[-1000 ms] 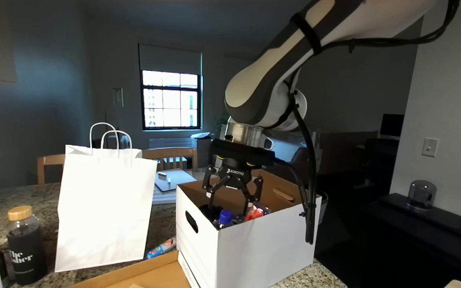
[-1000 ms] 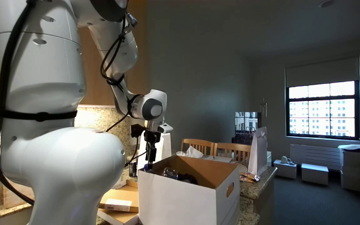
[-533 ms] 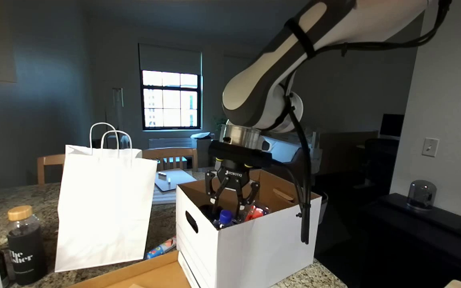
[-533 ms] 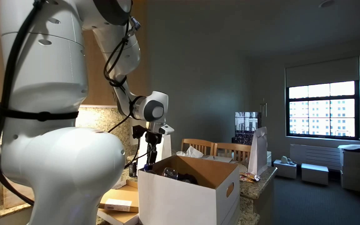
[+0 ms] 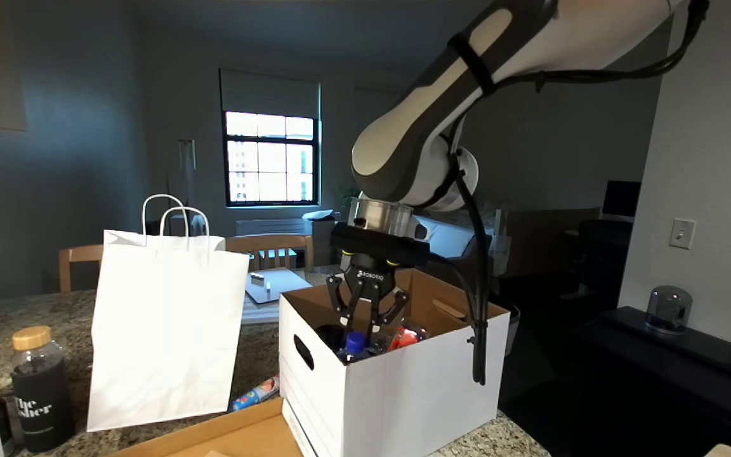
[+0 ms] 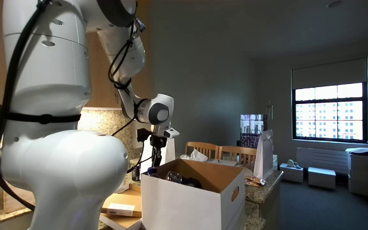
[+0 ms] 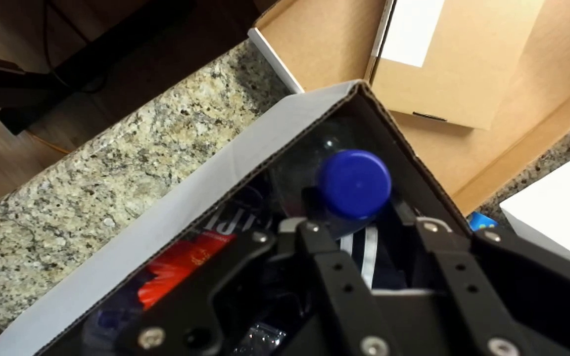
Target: Remove smaller box and three bottles from the bigger box and you put them on the table
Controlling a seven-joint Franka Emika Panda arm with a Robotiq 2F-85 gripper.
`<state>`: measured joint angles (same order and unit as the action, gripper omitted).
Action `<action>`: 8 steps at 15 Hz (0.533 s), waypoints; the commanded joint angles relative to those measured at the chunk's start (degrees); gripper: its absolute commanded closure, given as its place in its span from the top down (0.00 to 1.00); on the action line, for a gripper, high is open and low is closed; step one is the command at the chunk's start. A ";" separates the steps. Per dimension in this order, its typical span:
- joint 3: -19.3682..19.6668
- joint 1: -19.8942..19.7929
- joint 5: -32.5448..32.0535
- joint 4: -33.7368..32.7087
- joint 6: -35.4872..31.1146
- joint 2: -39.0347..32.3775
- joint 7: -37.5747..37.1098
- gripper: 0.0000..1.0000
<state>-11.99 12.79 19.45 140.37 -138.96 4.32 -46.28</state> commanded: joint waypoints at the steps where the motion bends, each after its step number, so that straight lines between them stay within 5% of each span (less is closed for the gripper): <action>1: -0.21 -0.30 0.97 -0.13 -0.91 -0.25 1.79 0.33; 2: -0.23 -0.23 1.28 -0.06 -0.97 -0.22 2.09 0.58; 8: -0.79 0.31 2.19 -0.08 -1.39 -0.68 2.99 0.86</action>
<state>-12.41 13.01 19.74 140.28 -138.96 4.23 -45.80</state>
